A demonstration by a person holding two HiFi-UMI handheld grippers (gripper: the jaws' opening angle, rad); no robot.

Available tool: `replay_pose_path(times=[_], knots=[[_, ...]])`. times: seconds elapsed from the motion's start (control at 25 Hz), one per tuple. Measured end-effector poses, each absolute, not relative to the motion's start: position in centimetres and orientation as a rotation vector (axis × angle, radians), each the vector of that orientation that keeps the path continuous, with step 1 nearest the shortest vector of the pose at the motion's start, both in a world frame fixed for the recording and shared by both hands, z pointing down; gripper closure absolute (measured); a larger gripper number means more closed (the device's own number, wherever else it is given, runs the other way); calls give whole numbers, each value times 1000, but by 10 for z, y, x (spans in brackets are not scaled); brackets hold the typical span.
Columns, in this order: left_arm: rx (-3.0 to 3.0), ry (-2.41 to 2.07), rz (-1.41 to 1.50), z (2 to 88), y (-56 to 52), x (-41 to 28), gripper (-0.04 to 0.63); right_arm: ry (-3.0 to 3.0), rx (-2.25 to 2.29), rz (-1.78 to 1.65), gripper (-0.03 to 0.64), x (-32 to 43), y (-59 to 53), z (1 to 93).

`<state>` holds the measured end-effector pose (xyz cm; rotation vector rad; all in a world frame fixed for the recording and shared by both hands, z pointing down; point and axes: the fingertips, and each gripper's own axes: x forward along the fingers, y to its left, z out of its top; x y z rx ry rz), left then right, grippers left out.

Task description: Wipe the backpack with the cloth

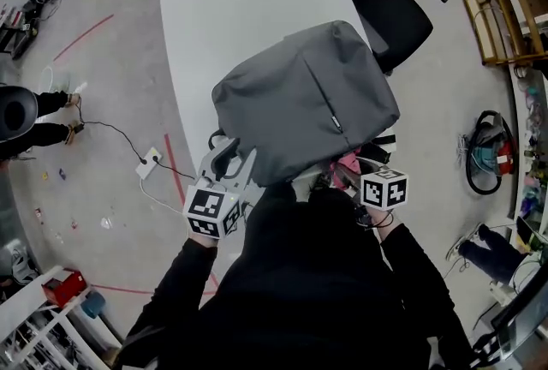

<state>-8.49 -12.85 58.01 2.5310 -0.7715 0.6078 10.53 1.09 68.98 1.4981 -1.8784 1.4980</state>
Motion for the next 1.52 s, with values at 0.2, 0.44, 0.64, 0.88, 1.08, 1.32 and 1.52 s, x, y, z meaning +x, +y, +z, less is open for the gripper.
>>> replay_pose_path(times=[0.2,0.44,0.64,0.88,1.08,1.32,1.52], knots=[[2517,-848,591,568,-108,-75,436,-1918,1317,1258,456,113,21,694],[2469,-933,578,546,-64,-78,436,-1885,1513,1207,456,199,14,676],[2444,-1006,638,539,-12,-75,436,-1835,1651,1086,456,289,12,660],[2371,-1085,707,547,45,-85,436,-1884,1571,903,456,293,2,663],[2324,-1095,688,555,62,-93,436,-1990,1363,771,456,212,18,658],[2368,-1051,635,547,57,-109,436,-2051,1197,747,456,112,31,659],[2325,-1069,600,554,50,-159,436,-2106,1096,733,456,24,28,653]])
